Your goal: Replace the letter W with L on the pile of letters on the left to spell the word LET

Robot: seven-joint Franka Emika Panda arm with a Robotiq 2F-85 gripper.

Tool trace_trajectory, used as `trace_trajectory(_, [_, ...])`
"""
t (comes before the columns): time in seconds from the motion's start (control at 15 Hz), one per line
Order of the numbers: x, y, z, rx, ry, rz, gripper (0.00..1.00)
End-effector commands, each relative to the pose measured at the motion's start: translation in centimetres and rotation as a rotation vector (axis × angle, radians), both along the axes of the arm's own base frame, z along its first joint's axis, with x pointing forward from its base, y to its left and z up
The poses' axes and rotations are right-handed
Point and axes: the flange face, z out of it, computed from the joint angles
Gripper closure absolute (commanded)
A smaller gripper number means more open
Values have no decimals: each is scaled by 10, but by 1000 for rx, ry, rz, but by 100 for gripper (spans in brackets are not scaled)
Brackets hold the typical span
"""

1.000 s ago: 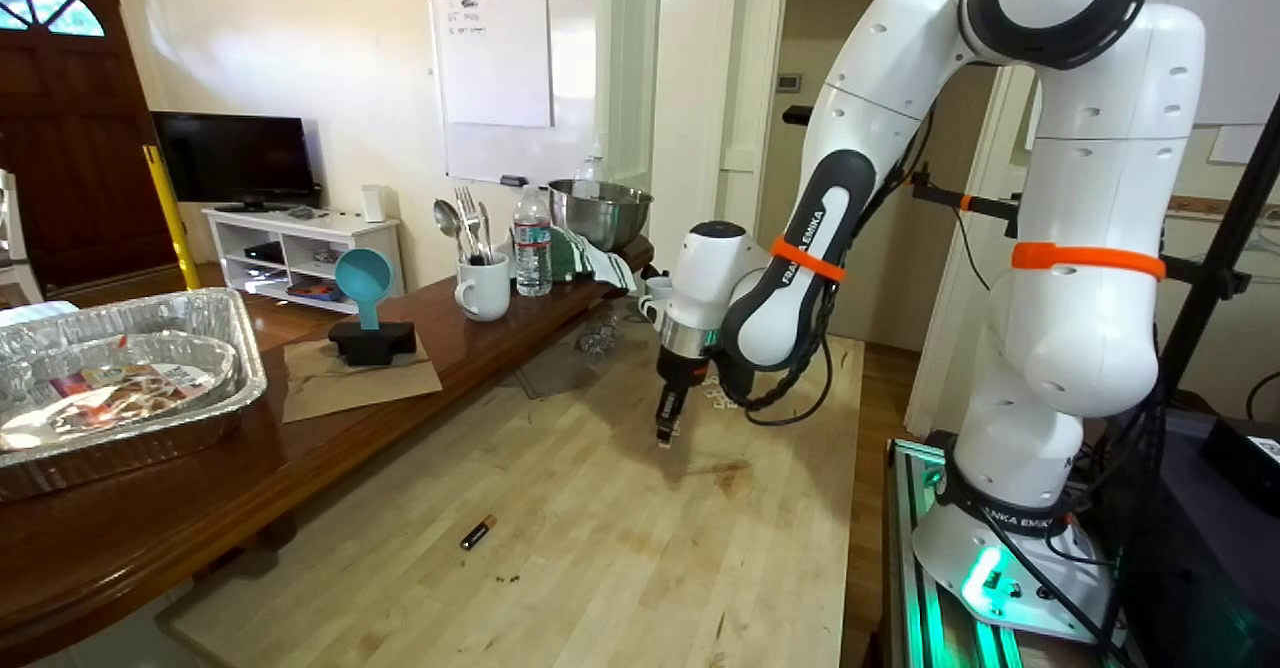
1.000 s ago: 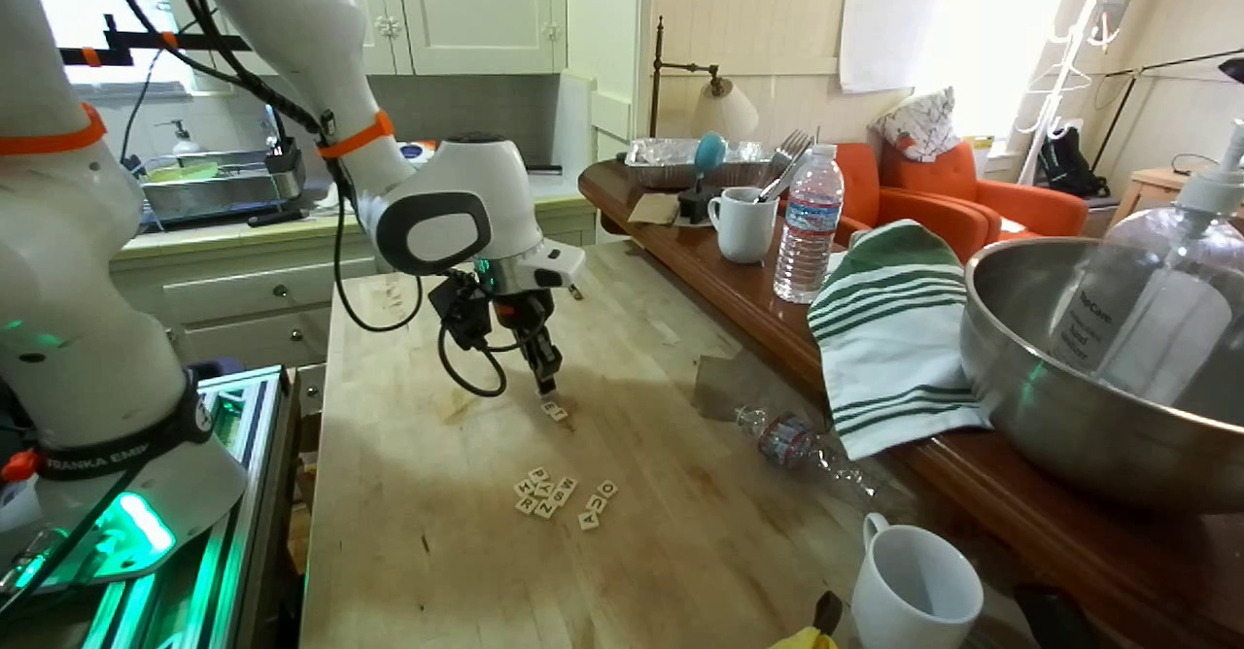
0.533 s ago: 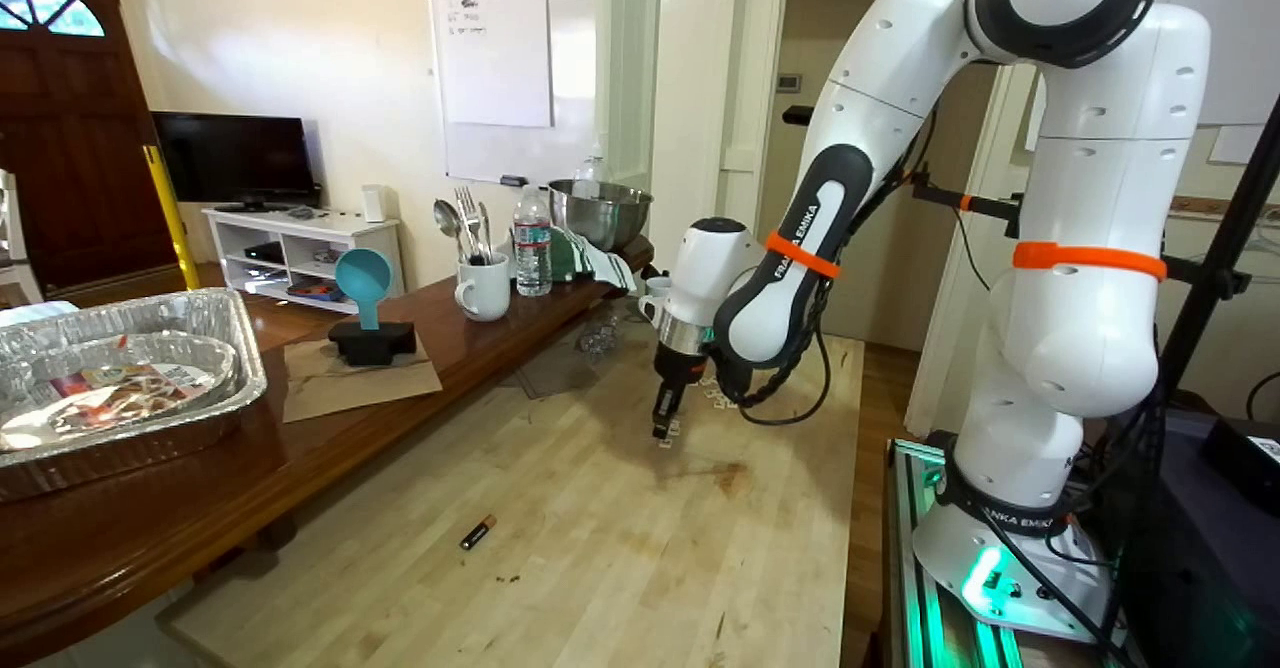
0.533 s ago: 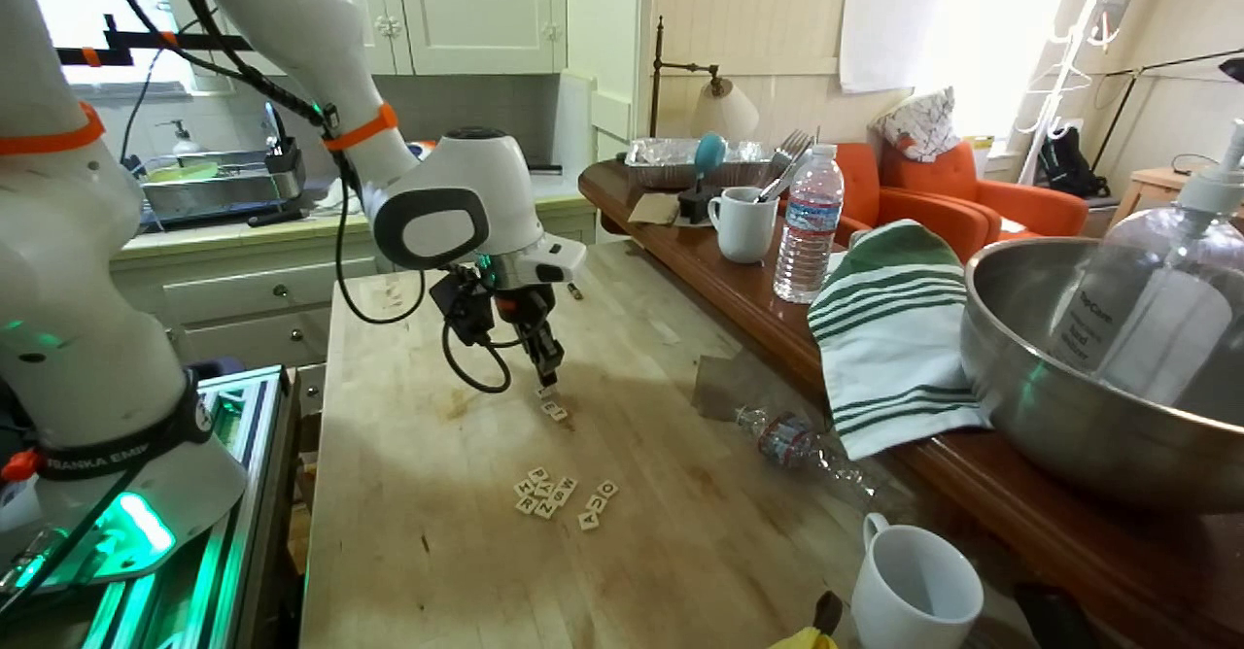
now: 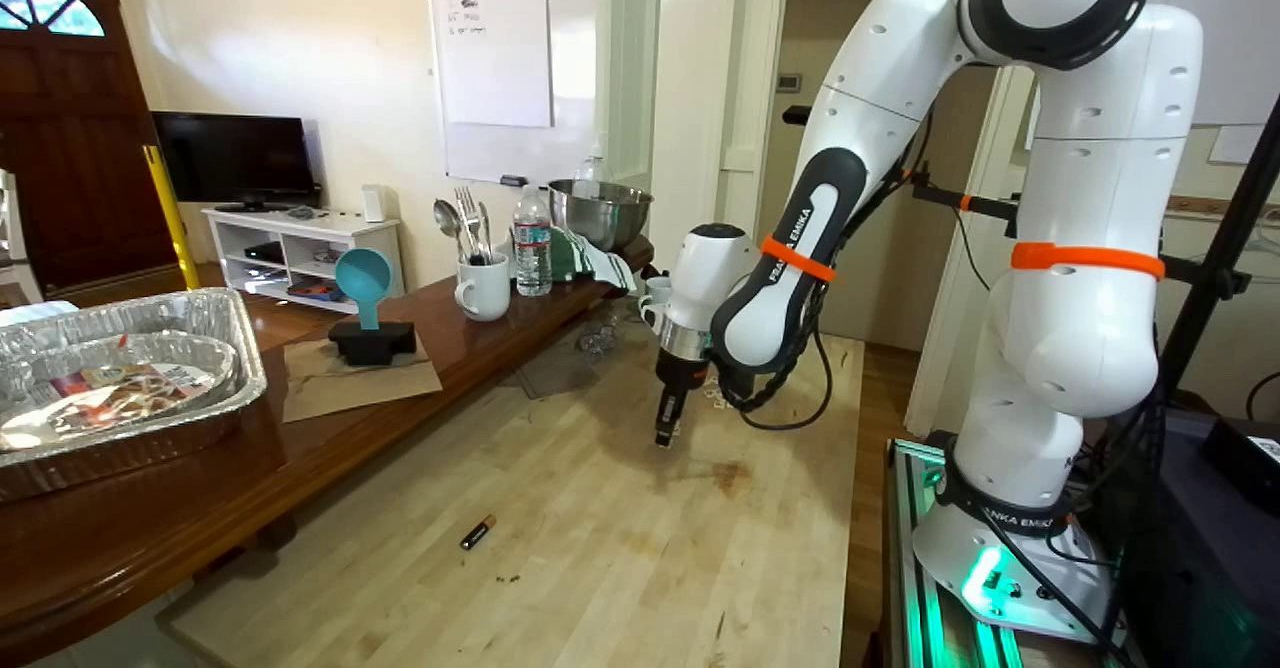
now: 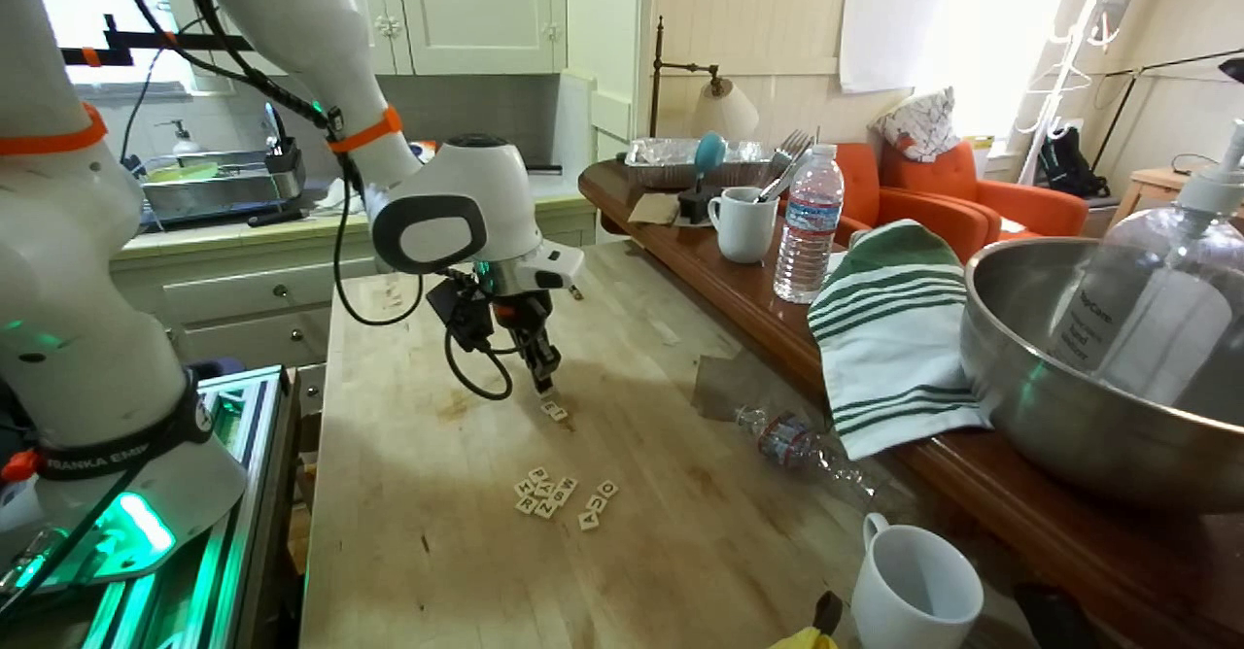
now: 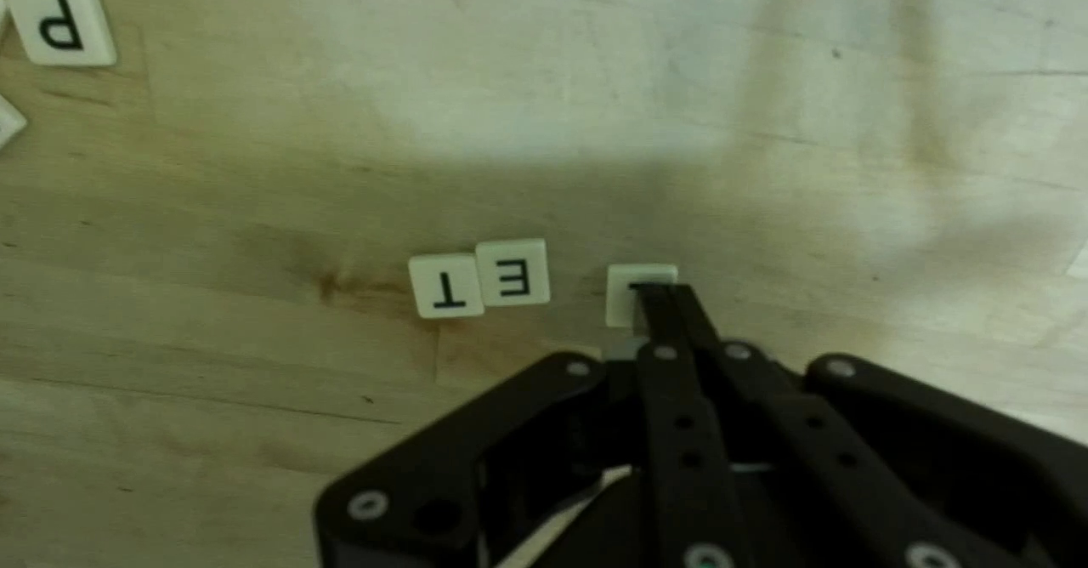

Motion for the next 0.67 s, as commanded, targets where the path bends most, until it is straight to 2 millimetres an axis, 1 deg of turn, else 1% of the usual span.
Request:
trace_trajectory(0.0, [-3, 0, -7, 8, 28, 12, 100])
trace_trajectory(0.6, [-3, -9, -4, 5, 28, 21, 100])
